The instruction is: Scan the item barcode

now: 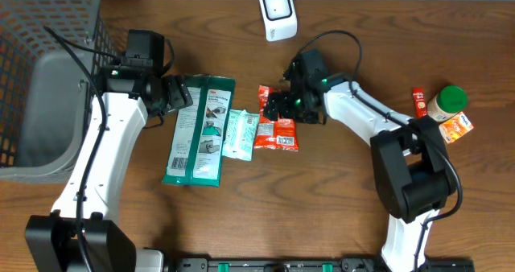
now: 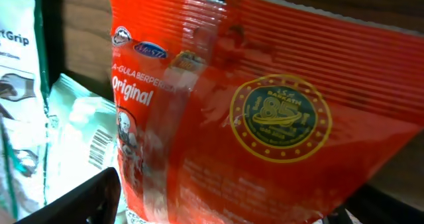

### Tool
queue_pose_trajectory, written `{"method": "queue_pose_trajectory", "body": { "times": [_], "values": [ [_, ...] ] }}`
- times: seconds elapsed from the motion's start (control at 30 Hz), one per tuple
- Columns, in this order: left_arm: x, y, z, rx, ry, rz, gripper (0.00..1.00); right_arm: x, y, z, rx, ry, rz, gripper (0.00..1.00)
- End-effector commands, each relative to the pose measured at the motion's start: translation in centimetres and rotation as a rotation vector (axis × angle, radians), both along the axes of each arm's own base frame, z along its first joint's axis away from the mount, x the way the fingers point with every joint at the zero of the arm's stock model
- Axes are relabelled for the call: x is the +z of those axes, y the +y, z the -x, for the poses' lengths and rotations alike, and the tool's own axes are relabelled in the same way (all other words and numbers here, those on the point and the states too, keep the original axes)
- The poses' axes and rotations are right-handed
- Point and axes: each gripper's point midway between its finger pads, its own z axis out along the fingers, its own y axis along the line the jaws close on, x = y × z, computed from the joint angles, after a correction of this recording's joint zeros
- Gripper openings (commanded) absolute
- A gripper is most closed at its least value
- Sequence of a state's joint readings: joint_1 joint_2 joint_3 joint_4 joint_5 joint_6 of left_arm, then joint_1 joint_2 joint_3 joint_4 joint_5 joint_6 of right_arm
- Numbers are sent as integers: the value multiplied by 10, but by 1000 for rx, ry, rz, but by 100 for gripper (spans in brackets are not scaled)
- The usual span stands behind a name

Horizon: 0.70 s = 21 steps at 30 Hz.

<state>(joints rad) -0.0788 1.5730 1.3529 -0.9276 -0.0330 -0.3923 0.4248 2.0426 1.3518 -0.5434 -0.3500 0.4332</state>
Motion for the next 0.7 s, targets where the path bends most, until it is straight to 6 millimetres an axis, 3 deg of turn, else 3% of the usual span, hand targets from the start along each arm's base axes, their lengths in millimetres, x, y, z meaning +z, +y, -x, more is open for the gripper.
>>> {"method": "queue_pose_trajectory", "body": {
  "times": [0.0, 0.3, 0.43, 0.67],
  "values": [
    [7, 3, -3, 3, -18, -13, 86, -21, -10, 13, -28, 32, 82, 86],
    [7, 3, -3, 3, -18, -13, 86, -21, -9, 21, 30, 56, 23, 71],
    [7, 3, -3, 3, -18, -12, 86, -12, -3, 22, 90, 54, -57, 68],
    [7, 3, -3, 3, -18, -12, 86, -8, -17, 15, 54, 71, -107, 70]
  ]
}}
